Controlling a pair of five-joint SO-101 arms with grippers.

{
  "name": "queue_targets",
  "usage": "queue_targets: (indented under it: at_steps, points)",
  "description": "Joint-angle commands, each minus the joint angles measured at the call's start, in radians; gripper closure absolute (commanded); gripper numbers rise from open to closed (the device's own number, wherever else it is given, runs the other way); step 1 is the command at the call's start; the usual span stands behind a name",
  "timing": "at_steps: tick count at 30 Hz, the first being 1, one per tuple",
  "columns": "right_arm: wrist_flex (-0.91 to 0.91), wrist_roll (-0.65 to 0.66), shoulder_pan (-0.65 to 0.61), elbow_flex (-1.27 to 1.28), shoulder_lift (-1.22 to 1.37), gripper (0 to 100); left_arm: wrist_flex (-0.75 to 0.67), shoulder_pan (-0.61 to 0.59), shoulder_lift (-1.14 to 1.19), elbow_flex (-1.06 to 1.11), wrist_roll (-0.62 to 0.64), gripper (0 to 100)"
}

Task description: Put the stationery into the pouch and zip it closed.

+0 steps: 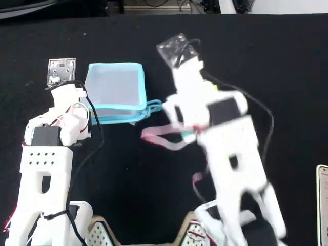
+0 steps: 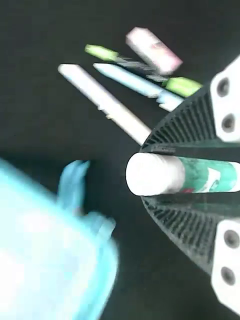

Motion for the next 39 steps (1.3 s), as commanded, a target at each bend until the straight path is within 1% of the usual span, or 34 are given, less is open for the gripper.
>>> queue_targets:
  at_steps: [1, 4, 7, 11, 14, 18, 22, 25, 27, 29, 32, 35, 39]
  points:
    - [-0.181, -0.041, -0.186, 0.131, -0.260, 98.5, -0.008, 0.001, -0.006, -0.010, 0.015, 97]
    - [-0.351, -0.044, -0.284, 0.308, -0.380, 98.6, -0.008, 0.001, -0.006, -0.008, 0.015, 97]
    - [-0.542, -0.043, -0.345, 0.487, -0.493, 98.6, -0.008, 0.001, -0.006, -0.008, 0.015, 97]
    - [-0.801, -0.037, -0.379, 0.694, -0.641, 98.6, -0.005, 0.010, -0.006, -0.042, 0.015, 97]
    - [-0.939, -0.040, -0.379, 0.785, -0.734, 98.6, 0.063, 0.010, -0.003, -0.134, 0.017, 97]
    - [-1.022, -0.041, -0.379, 0.835, -0.828, 98.6, 0.232, 0.010, 0.006, -0.328, 0.018, 97]
    - [-1.030, -0.041, -0.379, 0.837, -0.894, 98.6, 0.347, 0.010, 0.006, -0.483, 0.017, 97]
    - [-1.030, -0.041, -0.385, 0.839, -0.932, 98.6, 0.376, 0.010, 0.008, -0.538, 0.015, 97]
    - [-1.042, -0.035, -0.425, 0.840, -0.943, 98.6, 0.379, 0.010, 0.008, -0.542, 0.017, 97]
    - [-1.096, -0.034, -0.479, 0.845, -0.946, 98.6, 0.384, 0.012, 0.008, -0.545, 0.017, 97]
    - [-1.191, -0.034, -0.516, 0.845, -0.946, 98.6, 0.420, 0.042, 0.008, -0.567, 0.017, 97]
    - [-1.249, -0.034, -0.511, 0.860, -0.944, 98.7, 0.489, 0.068, 0.035, -0.613, 0.017, 97]
    - [-1.339, -0.034, -0.508, 0.960, -0.944, 98.7, 0.546, 0.067, 0.152, -0.654, 0.017, 97]
